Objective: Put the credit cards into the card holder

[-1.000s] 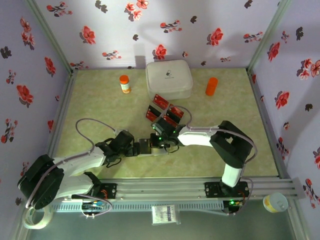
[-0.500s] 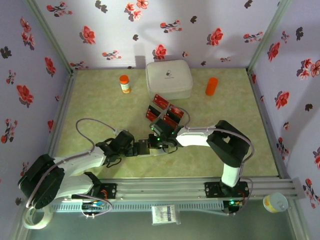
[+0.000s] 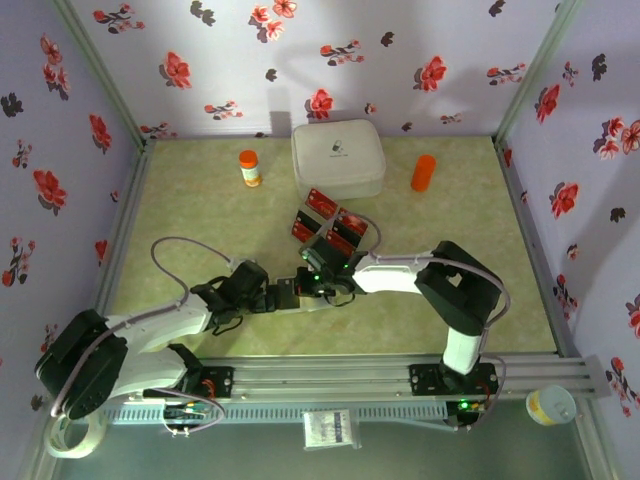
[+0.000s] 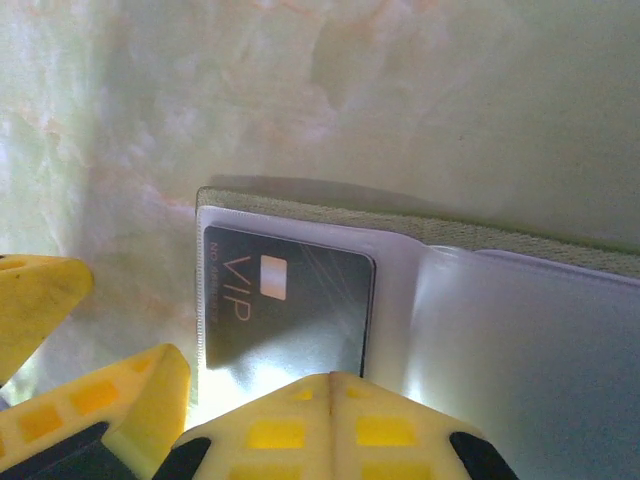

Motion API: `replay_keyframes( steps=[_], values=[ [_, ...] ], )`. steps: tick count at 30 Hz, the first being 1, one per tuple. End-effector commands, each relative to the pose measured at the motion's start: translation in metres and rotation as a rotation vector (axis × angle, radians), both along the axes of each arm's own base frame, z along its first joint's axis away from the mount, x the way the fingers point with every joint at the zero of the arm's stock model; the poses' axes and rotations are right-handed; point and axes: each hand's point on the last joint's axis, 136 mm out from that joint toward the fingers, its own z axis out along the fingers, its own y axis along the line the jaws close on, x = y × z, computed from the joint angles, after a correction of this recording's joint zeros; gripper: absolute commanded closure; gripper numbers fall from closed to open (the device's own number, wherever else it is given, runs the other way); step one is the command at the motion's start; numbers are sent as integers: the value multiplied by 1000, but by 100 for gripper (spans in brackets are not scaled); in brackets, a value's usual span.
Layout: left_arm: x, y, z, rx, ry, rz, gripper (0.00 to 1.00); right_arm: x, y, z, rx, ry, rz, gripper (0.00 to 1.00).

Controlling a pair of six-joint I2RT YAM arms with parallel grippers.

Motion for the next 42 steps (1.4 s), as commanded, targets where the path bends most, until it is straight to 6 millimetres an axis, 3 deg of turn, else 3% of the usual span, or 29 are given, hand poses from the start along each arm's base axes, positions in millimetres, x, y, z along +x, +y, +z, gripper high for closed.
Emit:
replay_keyframes(
  steps=[1, 12, 25, 35, 42],
  values=[
    [-11, 17, -12, 37, 53, 26, 4, -4, -3, 7, 1, -8, 4, 96],
    [-1, 18, 23, -3, -4, 37, 2, -4, -1, 1, 12, 6, 0, 96],
    [12, -12, 51, -146, -26, 28, 1, 3, -1, 13, 30, -12, 1, 96],
    [20, -44, 71, -217, -53, -6, 1, 20, -27, 25, 32, -36, -47, 96],
    [17, -68, 69, -202, -38, -57, 1, 28, -58, 15, -37, -34, -67, 96]
  ],
)
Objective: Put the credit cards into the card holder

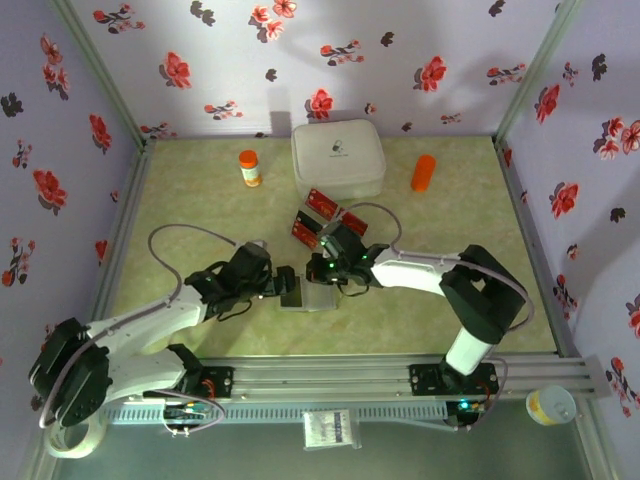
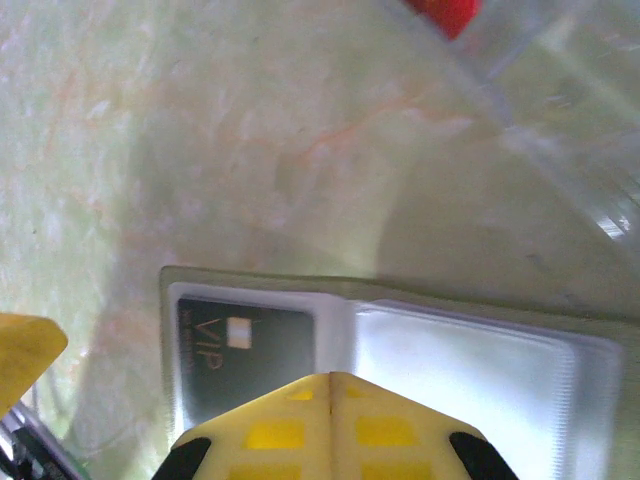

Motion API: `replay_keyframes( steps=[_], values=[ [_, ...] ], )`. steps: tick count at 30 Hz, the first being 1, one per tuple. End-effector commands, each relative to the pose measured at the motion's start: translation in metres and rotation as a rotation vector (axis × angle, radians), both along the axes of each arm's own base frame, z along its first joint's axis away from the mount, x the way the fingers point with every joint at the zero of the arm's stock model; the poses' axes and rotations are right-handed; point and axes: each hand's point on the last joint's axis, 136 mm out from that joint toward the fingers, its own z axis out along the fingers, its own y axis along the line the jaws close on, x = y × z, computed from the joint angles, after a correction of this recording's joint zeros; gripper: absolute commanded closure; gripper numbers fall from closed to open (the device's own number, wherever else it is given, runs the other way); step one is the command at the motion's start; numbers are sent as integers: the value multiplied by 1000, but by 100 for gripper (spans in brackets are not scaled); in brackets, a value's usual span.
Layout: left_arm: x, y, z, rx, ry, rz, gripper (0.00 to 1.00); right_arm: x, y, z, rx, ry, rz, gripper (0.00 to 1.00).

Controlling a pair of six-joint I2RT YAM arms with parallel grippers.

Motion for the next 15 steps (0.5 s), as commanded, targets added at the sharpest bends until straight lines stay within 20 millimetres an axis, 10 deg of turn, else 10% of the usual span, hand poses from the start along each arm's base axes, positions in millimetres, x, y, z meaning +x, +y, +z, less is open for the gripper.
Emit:
replay_keyframes(
  steps=[1, 15],
  values=[
    [2, -15, 6, -19, -6, -9, 1, -6, -19, -9, -75, 4, 28, 96],
    [-7, -34, -16, 94, 8, -83, 1, -5, -34, -28, -211, 4, 81, 96]
  ],
)
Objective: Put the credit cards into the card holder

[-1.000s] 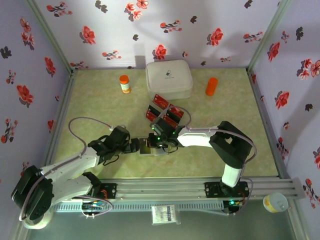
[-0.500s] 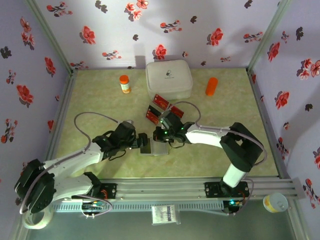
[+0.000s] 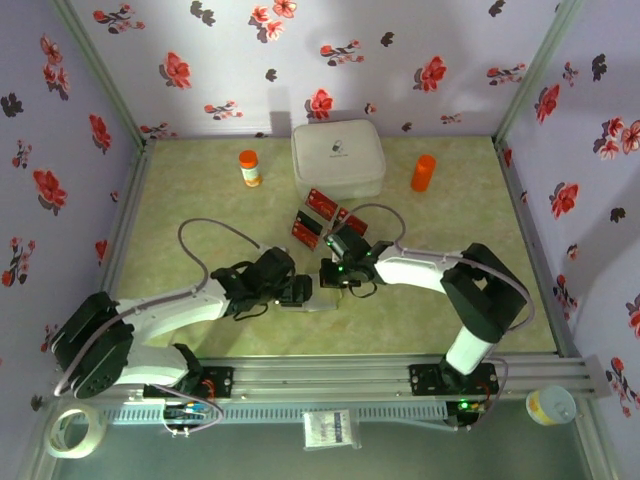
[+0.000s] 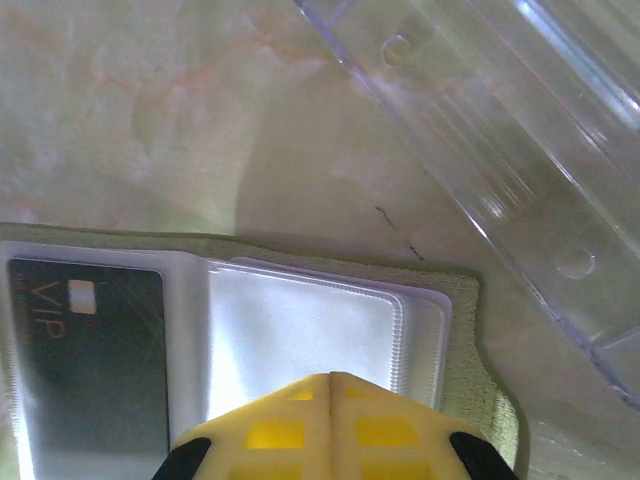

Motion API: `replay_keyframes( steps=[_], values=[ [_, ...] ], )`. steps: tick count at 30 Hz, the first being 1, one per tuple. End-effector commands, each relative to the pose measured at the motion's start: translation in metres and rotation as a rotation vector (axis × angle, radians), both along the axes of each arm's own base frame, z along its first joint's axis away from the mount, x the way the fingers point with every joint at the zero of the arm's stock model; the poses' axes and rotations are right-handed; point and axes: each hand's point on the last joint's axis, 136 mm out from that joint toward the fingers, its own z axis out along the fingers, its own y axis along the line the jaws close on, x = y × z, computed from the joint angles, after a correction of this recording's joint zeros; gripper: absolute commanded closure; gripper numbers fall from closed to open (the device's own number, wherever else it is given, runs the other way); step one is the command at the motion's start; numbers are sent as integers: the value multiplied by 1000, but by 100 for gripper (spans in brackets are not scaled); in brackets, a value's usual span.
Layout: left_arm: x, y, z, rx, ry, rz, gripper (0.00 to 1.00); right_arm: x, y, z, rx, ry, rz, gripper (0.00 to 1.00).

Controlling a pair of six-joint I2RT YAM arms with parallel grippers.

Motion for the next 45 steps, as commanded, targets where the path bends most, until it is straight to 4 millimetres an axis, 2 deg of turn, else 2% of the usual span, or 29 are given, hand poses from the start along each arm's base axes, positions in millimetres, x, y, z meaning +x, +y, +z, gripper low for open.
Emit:
replay_keyframes(
  steps=[1, 8, 14, 28, 40, 45],
  values=[
    [6, -5, 2, 18, -26, 4, 1, 4, -9, -5, -60, -15, 11, 96],
    [4, -6, -8, 51, -19, -14, 1, 4, -13, -14, -80, -1, 16, 96],
    [3, -5, -14, 60, -14, -17, 1, -2, -6, -23, -46, 39, 20, 97],
    [2, -7, -18, 45, -19, -22, 0, -12, 14, -22, 45, 65, 7, 98],
    [-4, -1, -38, 62, -3, -28, 0, -14, 22, -26, 128, 98, -40, 98],
    [-8, 4, -49, 79, 11, -27, 3, -13, 24, -21, 141, 93, -45, 98]
  ],
)
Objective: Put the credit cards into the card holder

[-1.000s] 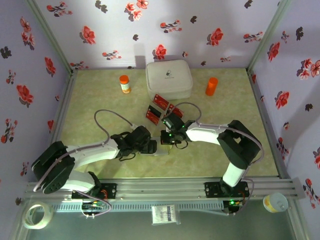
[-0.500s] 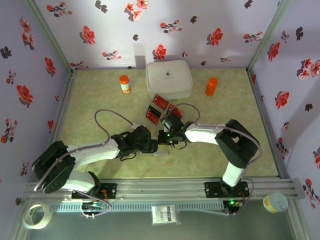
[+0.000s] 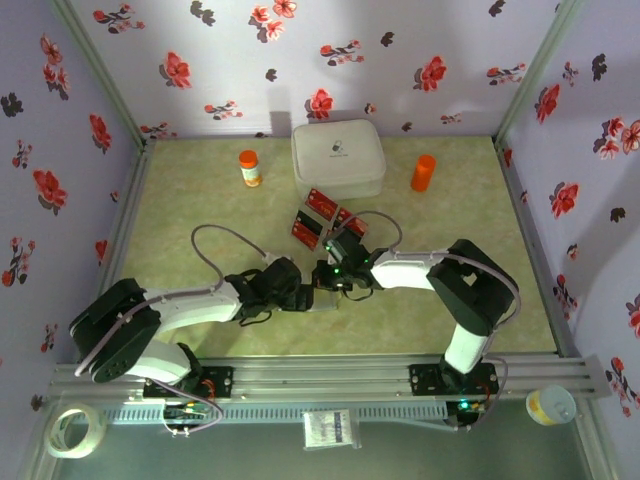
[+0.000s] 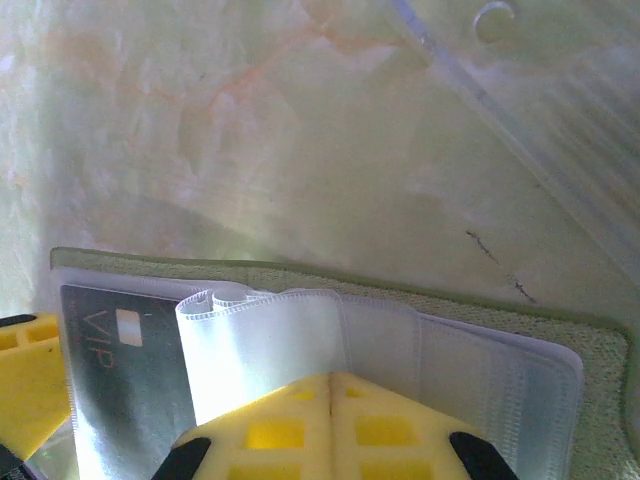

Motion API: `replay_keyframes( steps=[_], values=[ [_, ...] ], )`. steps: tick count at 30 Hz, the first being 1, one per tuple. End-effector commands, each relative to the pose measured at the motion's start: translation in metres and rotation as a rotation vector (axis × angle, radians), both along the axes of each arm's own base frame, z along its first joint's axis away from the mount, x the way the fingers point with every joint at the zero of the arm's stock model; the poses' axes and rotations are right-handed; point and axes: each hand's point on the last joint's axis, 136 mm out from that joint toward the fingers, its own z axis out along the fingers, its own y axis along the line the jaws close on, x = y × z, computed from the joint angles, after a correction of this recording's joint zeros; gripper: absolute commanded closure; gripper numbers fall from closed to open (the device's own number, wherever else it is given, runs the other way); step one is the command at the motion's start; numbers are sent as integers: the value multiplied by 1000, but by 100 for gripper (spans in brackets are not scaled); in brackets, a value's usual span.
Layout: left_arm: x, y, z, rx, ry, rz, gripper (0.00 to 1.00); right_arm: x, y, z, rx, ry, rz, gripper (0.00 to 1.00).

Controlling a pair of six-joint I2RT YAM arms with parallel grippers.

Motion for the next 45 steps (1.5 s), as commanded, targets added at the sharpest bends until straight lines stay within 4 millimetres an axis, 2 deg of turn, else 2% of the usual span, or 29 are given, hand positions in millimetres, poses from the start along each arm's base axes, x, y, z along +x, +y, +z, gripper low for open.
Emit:
replay_keyframes(
  steps=[1, 6, 10, 13, 22, 35, 45],
  values=[
    [-6, 7, -14, 34, 9, -12, 4, -11, -3, -10, -13, 51, -1, 97],
    [-10, 11, -20, 36, 17, -6, 9, -7, -4, 2, -2, 28, -9, 91],
    [-11, 13, -21, 32, 16, -2, 10, -2, -12, 10, -12, 3, -32, 75],
    [-11, 13, -22, 32, 17, -1, 10, 0, -15, 9, -17, 2, -42, 66],
    [-11, 14, -21, 33, 16, -4, 10, 0, -16, -1, -19, 18, -59, 53],
    [-10, 14, -16, 21, 3, 0, 9, -3, 3, 8, 122, 65, -31, 56],
    [-8, 15, -6, 8, -25, 2, 8, -2, 11, 31, 221, 55, -42, 63]
  ],
)
